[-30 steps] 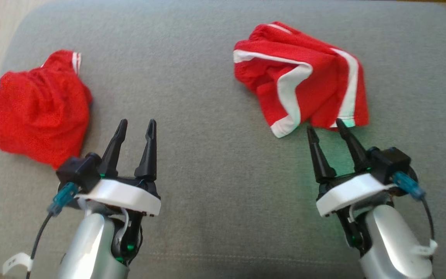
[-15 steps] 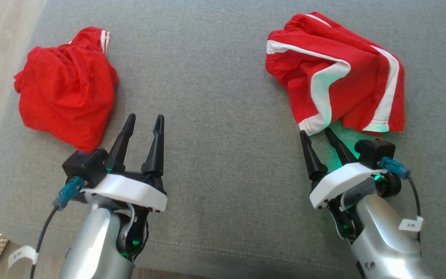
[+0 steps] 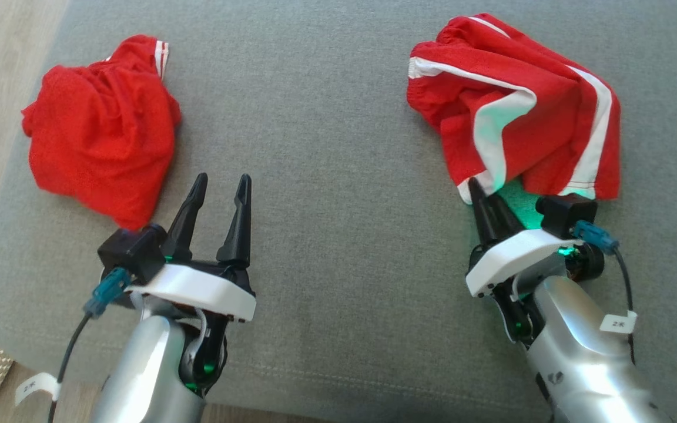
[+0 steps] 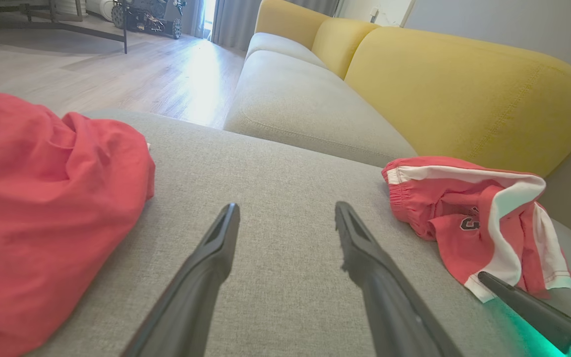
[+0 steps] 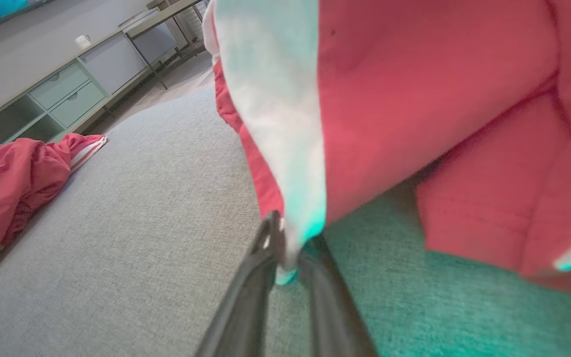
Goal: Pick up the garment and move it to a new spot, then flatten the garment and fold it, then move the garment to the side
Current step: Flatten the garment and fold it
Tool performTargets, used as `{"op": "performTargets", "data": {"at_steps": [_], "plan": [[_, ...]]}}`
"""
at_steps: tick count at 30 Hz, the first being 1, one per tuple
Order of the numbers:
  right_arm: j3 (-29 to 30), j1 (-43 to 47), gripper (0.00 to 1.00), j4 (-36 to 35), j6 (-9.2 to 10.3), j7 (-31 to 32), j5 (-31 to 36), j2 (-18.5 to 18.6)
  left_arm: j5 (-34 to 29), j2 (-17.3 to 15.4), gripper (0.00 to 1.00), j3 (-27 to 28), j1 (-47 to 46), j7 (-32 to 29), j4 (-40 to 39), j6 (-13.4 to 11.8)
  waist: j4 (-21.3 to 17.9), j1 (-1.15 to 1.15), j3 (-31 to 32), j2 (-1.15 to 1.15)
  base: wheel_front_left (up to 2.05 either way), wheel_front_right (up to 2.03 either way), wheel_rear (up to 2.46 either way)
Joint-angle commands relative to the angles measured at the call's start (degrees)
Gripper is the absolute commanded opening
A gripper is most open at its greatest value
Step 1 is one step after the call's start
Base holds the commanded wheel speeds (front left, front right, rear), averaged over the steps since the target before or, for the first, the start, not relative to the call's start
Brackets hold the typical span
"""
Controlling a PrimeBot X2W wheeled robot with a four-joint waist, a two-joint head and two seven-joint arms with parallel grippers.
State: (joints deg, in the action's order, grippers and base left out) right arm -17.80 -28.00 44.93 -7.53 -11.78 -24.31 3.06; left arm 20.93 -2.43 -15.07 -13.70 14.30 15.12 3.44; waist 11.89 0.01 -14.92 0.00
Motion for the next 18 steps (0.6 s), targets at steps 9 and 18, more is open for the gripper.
{"op": "performTargets", "data": {"at_steps": [9, 18], "plan": [[-0.1, -0.02, 0.0, -0.01, 0.04, -2.06, 9.43, -0.18, 0.73, -0.45, 1.0, 2.28, -1.53, 0.7, -1.11, -0.52, -3.67, -0.01, 2.41, 0.0, 0.0, 0.0, 0.0], [2.16, 8.41, 0.0, -13.29, 0.04, 4.99, 24.55, 4.82, 0.93, -0.45, 1.0, 2.47, -0.51, 0.7, -0.12, -0.48, -10.76, -0.01, 5.63, 0.0, 0.0, 0.0, 0.0]]}}
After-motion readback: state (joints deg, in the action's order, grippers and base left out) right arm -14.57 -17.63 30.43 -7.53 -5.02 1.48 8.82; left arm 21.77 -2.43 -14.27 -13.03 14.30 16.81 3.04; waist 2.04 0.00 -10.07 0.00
